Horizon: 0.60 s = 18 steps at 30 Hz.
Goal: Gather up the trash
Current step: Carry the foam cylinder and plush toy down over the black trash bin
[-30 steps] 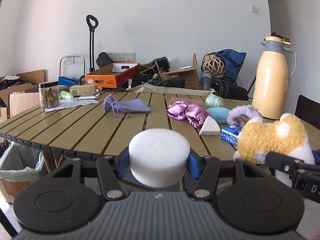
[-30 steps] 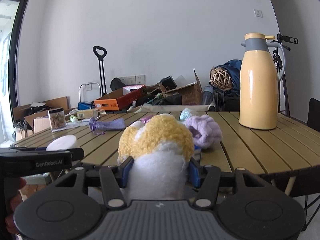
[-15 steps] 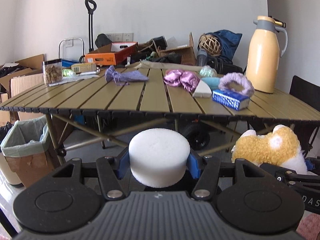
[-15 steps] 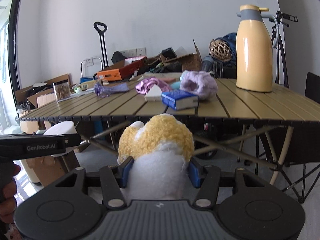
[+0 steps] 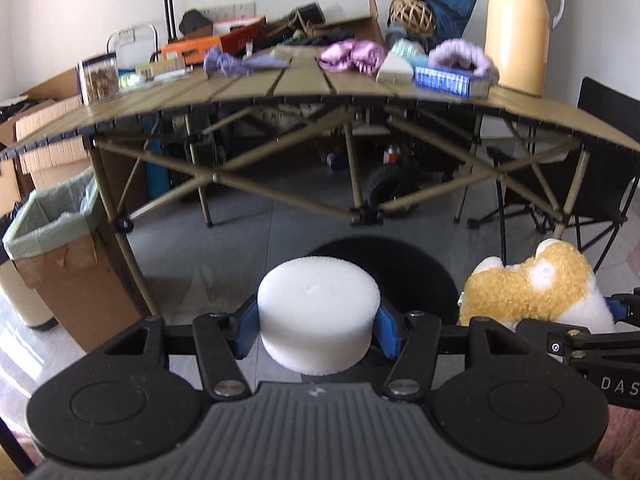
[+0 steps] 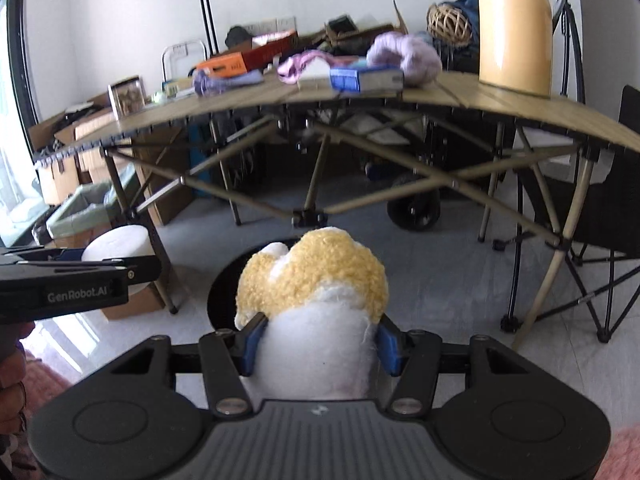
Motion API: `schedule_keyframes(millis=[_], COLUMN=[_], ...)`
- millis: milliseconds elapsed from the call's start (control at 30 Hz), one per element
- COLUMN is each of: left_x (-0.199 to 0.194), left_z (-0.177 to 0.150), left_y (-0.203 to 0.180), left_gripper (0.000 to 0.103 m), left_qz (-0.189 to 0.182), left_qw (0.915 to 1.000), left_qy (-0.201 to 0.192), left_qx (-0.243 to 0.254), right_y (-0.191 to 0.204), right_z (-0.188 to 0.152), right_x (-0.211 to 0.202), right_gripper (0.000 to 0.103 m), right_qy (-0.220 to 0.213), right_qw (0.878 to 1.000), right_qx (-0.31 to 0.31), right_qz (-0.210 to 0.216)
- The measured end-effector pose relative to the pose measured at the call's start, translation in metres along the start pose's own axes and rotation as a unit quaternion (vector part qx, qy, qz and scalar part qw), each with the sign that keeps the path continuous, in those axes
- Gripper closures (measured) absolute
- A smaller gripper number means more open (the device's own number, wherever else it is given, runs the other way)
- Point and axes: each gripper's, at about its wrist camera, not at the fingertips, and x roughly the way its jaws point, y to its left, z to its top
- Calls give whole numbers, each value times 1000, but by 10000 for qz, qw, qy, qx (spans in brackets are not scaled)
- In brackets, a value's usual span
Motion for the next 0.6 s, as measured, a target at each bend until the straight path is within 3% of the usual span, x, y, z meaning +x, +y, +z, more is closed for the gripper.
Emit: schedule_keyframes(millis=[233,400,600], left_x=[21,38,46], left_z=[-15,-20,-22], left_y=[8,14,17], left_gripper=[45,45,45], left_qz=[171,247,270], left_qw=[9990,9963,9950], left_qy=[417,812,952], left_qx=[-14,-114,-149], right_y=[-13,-22,-26], right_z=[-17,-24,-24], right_x=[23,33,43], right_gripper=[48,48,48], right_qy=[723,920,984], right_qw=[9969,9944,9935], right_qx=[292,480,534], right_qz=[-75,-183,-209])
